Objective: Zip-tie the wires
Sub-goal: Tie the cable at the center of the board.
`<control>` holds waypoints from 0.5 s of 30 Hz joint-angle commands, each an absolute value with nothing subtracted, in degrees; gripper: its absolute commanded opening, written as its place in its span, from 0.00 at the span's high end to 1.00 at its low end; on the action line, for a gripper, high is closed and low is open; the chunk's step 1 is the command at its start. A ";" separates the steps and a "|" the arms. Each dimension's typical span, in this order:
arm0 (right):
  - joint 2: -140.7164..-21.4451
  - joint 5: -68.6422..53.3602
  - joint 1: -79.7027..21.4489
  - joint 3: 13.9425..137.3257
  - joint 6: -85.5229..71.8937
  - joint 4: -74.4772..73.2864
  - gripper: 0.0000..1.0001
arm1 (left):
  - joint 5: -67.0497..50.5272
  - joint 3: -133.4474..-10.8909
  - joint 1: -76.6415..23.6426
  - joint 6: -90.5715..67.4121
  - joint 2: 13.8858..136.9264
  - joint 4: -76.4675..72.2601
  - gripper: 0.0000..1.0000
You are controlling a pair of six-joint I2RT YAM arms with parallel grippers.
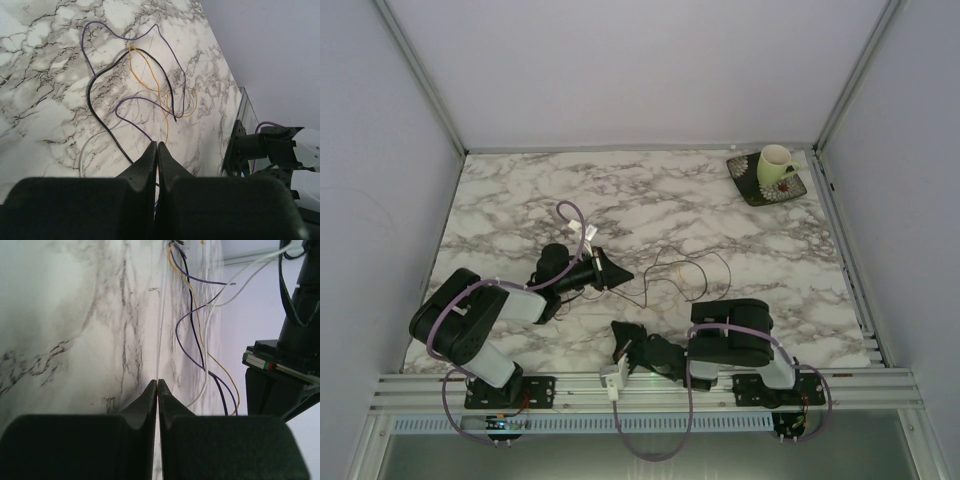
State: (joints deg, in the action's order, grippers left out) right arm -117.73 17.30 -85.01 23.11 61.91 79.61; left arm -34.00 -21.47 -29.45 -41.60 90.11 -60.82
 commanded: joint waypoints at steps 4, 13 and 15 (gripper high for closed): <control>-107.38 15.96 -84.45 23.08 42.57 73.67 1.00 | -33.52 -22.24 -29.71 -39.80 87.24 -61.71 1.00; -96.44 9.11 -81.03 23.70 26.20 59.12 1.00 | -32.09 -21.49 -29.69 -38.41 83.99 -61.58 1.00; -93.76 6.04 -78.90 23.77 23.20 56.67 1.00 | -31.80 -21.69 -29.70 -38.40 83.60 -61.42 1.00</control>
State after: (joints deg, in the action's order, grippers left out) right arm -97.67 12.69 -81.78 22.96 32.93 64.05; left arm -32.64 -21.47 -29.50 -39.88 85.62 -60.71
